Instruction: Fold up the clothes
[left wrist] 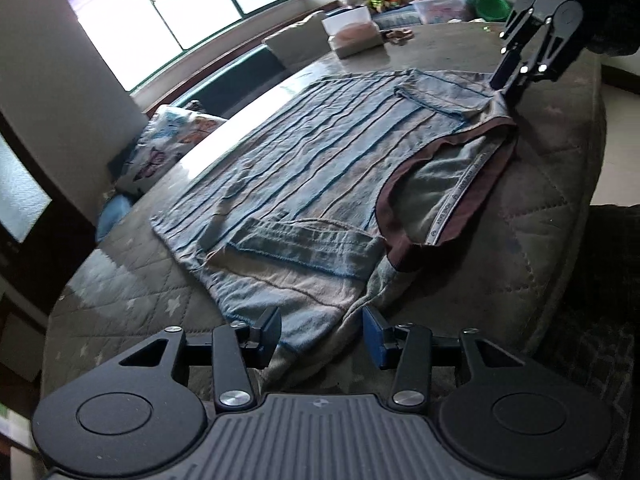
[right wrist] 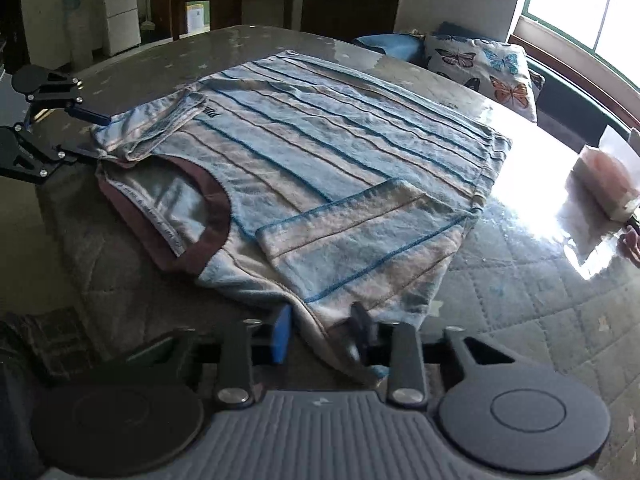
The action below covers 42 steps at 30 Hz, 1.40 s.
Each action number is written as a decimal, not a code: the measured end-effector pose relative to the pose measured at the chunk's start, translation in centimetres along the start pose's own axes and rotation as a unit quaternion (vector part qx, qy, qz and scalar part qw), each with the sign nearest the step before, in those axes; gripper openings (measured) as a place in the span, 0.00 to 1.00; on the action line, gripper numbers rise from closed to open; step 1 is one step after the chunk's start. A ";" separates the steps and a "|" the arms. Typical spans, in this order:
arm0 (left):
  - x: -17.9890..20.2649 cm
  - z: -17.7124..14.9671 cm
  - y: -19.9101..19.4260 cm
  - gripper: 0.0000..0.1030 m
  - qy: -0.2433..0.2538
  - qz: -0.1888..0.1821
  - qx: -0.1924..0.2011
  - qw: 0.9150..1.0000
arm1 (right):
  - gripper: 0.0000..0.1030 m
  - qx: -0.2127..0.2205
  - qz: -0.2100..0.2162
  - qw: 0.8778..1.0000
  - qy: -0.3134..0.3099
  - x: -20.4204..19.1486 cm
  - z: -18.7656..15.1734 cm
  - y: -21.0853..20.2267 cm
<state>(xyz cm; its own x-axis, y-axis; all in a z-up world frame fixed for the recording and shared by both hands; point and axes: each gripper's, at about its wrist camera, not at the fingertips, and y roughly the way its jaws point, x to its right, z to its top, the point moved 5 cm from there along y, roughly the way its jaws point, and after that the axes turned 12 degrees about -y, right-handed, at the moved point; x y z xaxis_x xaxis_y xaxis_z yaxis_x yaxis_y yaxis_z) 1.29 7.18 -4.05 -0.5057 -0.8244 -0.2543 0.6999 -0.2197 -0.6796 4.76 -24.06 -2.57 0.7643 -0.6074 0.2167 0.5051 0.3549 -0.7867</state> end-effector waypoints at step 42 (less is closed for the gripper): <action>-3.9 8.4 -10.5 0.04 -0.176 0.076 0.156 0.969 | 0.04 0.155 -0.103 0.983 -0.001 -0.4 6.5 -13.2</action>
<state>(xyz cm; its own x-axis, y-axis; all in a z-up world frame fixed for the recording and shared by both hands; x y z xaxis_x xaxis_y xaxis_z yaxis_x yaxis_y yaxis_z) 0.17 8.35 9.82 -0.2192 -0.9746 -0.0468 0.8995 -0.1833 -0.3967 0.39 -23.90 11.50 0.6339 -0.6881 0.3530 0.7462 0.4243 -0.5129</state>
